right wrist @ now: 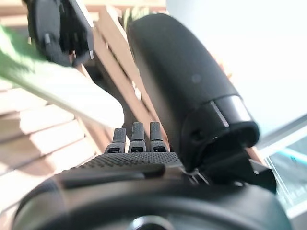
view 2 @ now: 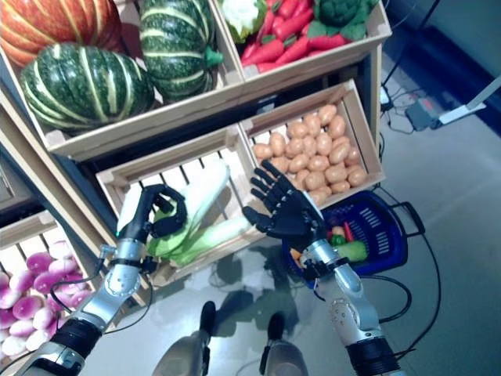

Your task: Put vegetables into the basket

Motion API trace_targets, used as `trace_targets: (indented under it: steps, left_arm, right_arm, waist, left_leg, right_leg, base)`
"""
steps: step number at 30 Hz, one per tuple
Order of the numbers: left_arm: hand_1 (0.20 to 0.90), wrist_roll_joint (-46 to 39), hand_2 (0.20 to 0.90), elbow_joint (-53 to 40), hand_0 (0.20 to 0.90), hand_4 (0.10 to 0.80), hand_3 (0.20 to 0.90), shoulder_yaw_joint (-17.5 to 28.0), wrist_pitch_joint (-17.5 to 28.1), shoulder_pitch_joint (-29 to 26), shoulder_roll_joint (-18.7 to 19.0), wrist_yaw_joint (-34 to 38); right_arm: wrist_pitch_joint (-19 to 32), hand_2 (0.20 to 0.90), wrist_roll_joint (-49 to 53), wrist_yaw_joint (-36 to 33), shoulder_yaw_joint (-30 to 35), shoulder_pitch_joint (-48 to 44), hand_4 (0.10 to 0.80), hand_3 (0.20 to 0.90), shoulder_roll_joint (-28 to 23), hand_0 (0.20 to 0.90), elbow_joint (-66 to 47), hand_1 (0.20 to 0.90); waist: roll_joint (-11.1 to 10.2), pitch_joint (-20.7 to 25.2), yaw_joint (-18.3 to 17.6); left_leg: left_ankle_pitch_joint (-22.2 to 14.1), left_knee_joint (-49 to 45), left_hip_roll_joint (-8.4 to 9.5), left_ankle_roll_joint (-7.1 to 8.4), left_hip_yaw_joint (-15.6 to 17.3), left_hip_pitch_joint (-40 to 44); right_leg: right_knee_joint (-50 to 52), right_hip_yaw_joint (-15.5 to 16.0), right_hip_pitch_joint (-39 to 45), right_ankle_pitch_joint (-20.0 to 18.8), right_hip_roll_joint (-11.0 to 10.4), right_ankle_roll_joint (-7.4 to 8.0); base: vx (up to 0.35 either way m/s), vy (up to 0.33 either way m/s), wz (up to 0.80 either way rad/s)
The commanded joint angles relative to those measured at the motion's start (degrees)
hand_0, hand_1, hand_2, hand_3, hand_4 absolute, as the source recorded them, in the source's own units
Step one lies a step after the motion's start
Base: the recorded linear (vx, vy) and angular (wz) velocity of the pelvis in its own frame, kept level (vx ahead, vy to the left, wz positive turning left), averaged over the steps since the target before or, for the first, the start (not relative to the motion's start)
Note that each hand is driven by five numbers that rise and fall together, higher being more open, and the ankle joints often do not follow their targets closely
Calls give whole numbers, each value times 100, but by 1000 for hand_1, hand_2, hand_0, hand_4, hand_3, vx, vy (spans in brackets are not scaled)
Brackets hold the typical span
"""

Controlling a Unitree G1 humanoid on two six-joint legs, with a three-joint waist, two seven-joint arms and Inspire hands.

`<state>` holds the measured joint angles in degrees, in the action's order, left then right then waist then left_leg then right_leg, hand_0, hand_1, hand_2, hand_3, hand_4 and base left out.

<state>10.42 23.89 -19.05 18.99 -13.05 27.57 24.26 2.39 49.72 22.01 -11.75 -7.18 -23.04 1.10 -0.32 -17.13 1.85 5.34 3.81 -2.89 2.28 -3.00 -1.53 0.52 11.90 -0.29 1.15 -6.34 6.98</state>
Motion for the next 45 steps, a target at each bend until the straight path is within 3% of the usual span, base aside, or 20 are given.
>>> trace_targets:
  steps: [1,12,18,26,33,45]
  left_arm:
    - [300,-144,300,26,300,400,300,94,338,-501,-62,64]
    - [300,-154,300,70,300,400,300,-163,123,-471,-100,-245]
    - [300,-228,300,94,300,400,300,-258,176,-462,-127,-312]
    - [300,-309,300,4,300,400,300,-267,24,-353,-158,-237]
    - [300,-319,300,68,300,400,300,-201,-19,-214,-168,-55]
    - [300,-185,300,106,300,400,300,388,156,119,-148,235]
  right_arm:
    - [30,900,569,416,-123,-294,800,900,-17,900,-645,900]
    - [-790,900,1117,362,-622,-631,800,900,291,900,-409,900]
    - [-829,900,1496,294,-781,-794,800,900,495,900,-223,900]
    - [-431,900,1333,-68,-683,-853,800,900,750,900,-127,900]
    - [26,900,977,-140,-454,-985,800,900,449,900,-539,900]
    - [554,900,863,-550,408,-413,800,900,316,900,-844,900]
  waist:
    - [-188,630,72]
    - [-193,890,251]
    - [-176,951,320]
    - [-119,1055,337]
    - [-102,1060,287]
    - [-97,1086,139]
  left_leg:
    - [-527,-145,250,-27,-35,19]
    - [-563,-25,214,4,-108,291]
    - [-563,19,196,34,-137,367]
    - [-562,69,193,43,-160,433]
    - [-587,93,197,41,-122,483]
    - [-628,83,173,9,0,509]
  right_leg:
    - [145,149,128,83,-167,-140]
    - [-26,216,418,75,-167,-156]
    - [-87,255,513,68,-179,-165]
    - [-139,254,581,64,-190,-165]
    - [-160,196,579,44,-189,-146]
    - [-135,55,524,64,-166,-131]
  base:
    - [67,-7,0]
    - [72,-6,6]
    - [18,-2,1]
    - [4,4,1]
    - [0,0,0]
    - [0,0,0]
